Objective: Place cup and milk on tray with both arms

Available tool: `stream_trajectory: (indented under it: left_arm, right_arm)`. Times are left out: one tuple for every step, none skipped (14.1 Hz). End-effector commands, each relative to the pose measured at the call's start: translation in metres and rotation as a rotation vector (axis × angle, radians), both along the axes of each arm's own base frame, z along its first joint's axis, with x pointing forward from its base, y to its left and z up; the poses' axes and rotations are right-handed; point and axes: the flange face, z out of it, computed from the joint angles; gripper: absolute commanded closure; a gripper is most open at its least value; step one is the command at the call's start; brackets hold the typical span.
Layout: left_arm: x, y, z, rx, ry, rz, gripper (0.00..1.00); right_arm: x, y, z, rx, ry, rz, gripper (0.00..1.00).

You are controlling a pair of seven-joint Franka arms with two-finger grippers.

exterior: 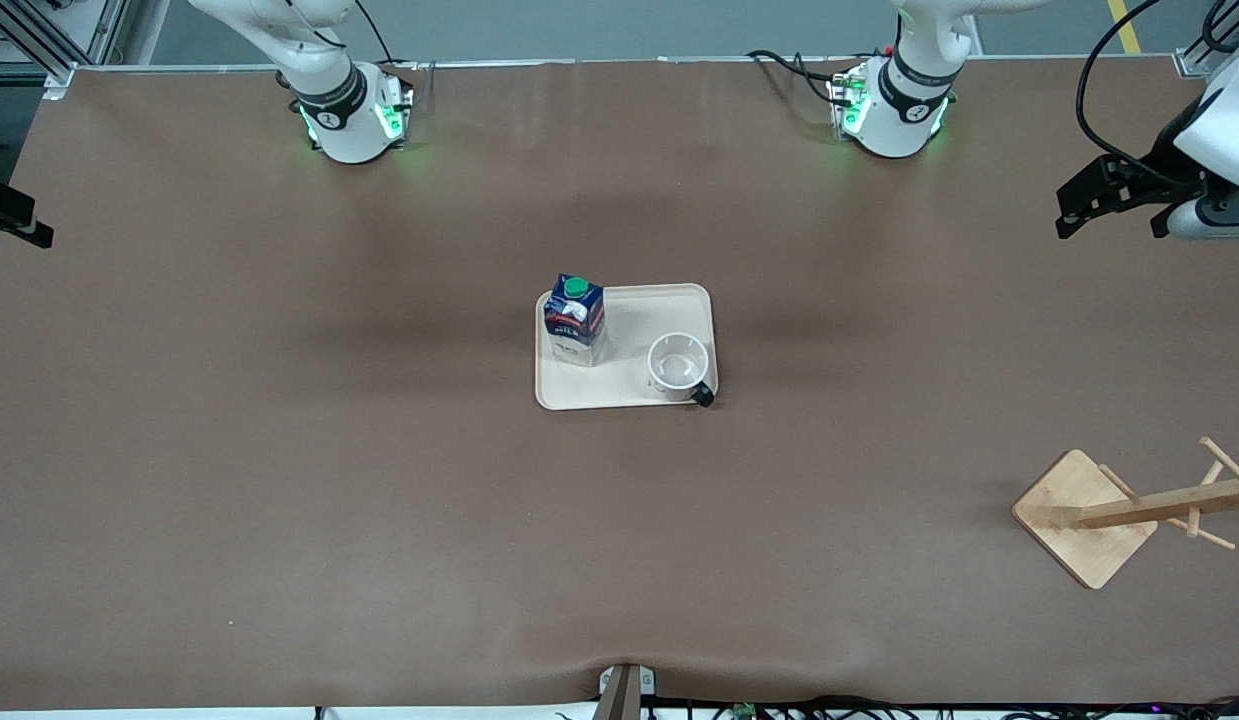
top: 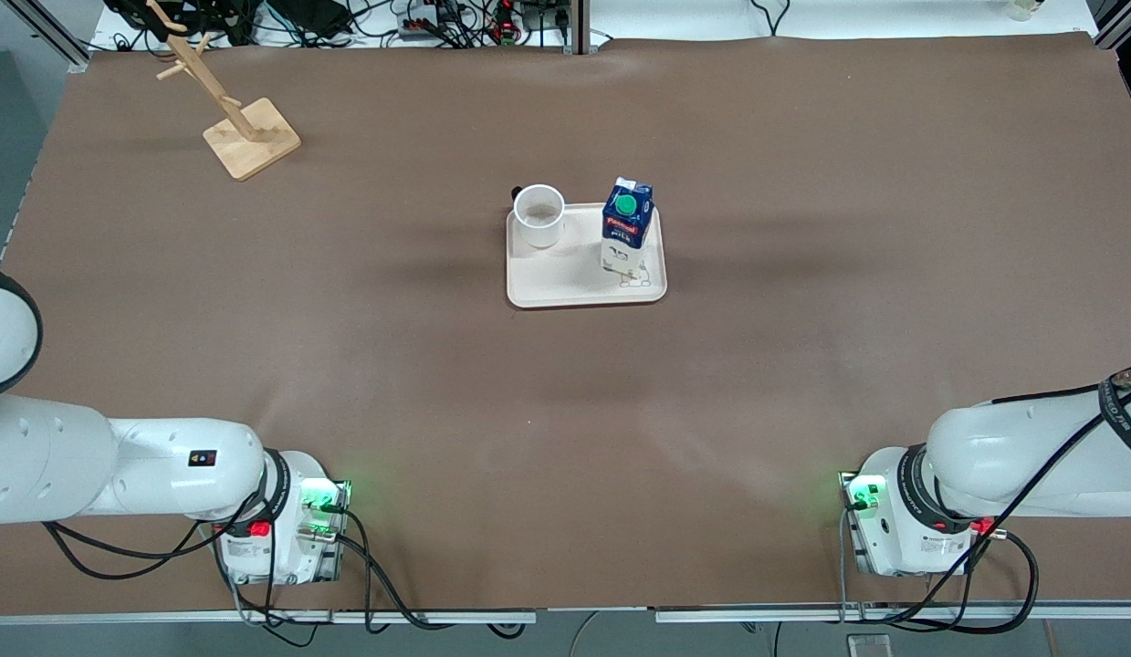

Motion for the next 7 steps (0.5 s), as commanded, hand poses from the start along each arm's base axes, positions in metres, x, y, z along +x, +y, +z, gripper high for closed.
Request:
stream_trajectory:
  left_arm:
    - [0.0016, 0.0011, 0.0056, -0.006, 0.011, -0.019, 0.00]
    - [0.0012, 0.0012, 0.0053, -0.006, 0.014, -0.021, 0.00]
    - [0.0012, 0.0012, 0.0053, -0.006, 0.014, -0.021, 0.00]
    - [0.0012, 0.0012, 0.0053, -0.006, 0.014, -0.021, 0.00]
    - [0.0012, 0.0012, 0.0053, -0.006, 0.014, -0.021, 0.00]
    - [0.0012, 0.0012, 0.0060, -0.006, 0.012, -0.021, 0.00]
    - [0.0012, 0.0012, 0.0053, -0.006, 0.014, -0.021, 0.00]
  right_arm:
    - [-0.0023, -0.0027, 0.0049, 0.005, -0.002, -0.002, 0.00]
    - [-0.0017, -0.0036, 0.0042, 0.004, -0.002, -0.004, 0.00]
    - [-0.0017, -0.0036, 0.0042, 0.004, -0.002, -0.004, 0.00]
    - [-0.0004, -0.0019, 0.0037, 0.006, -0.005, -0.001, 0.00]
    - [0.0005, 0.0012, 0.0041, 0.005, -0.010, 0.005, 0.00]
    - [0.0008, 0.0035, 0.0041, 0.004, -0.010, 0.010, 0.00]
    - [0.0011, 0.0056, 0.0041, 0.007, -0.010, 0.013, 0.00]
